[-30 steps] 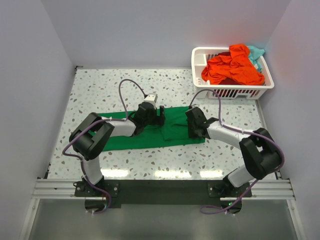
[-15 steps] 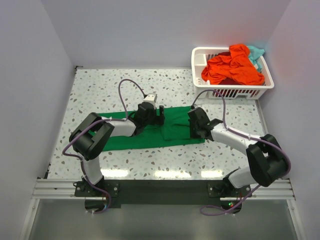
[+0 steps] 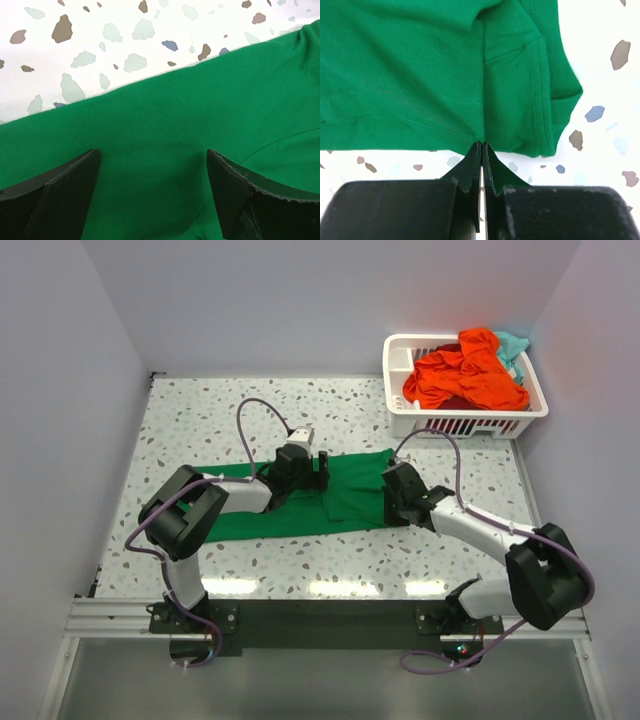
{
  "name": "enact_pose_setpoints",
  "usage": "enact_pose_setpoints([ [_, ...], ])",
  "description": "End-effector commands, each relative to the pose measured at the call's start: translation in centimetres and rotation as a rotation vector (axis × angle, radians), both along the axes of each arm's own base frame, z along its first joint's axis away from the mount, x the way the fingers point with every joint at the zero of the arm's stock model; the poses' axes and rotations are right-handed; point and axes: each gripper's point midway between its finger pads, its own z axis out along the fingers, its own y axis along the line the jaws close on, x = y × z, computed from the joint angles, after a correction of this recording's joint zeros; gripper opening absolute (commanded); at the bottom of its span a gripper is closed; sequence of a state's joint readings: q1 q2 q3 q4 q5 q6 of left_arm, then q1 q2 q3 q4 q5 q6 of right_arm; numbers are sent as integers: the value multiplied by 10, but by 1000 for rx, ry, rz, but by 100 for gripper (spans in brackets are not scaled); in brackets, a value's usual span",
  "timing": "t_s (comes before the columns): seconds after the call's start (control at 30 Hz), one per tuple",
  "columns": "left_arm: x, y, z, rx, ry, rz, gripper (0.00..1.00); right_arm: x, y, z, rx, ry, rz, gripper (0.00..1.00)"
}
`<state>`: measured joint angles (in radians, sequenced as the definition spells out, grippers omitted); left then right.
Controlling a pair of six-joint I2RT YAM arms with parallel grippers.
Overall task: Fold and stack the t-shirts
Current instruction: Fold the tshirt
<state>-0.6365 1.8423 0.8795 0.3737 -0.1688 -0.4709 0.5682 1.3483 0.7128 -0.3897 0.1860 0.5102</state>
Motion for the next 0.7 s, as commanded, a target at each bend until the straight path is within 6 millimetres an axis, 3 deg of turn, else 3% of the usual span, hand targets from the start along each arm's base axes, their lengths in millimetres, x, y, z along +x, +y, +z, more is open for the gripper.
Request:
enact_pose_setpoints([
  [0.0,5,1,8,-10,-35,10,92,-8,0,4,37,9,-20,0],
  [0.13,4,-1,10,-16,-38,4,92,-14,4,5,67,14,-9,0],
  [0.27,2,-2,10,-26,-36,-6,92,-18,6,7,80,14,-4,8],
  [0.4,0,-3,10,-31,-34,-12,92,-18,8,14,95,-3,1,34],
  [0.43,1,-3,12,-35,-39,-11,92,-17,7,17,90,-10,0,37],
  [0.57,2,-5,26,-51,-64,-12,92,1,7,41,71,-86,-11,42],
  [0.67,1,1,34,-47,-82,4,92,27,9,61,47,-171,-29,43],
])
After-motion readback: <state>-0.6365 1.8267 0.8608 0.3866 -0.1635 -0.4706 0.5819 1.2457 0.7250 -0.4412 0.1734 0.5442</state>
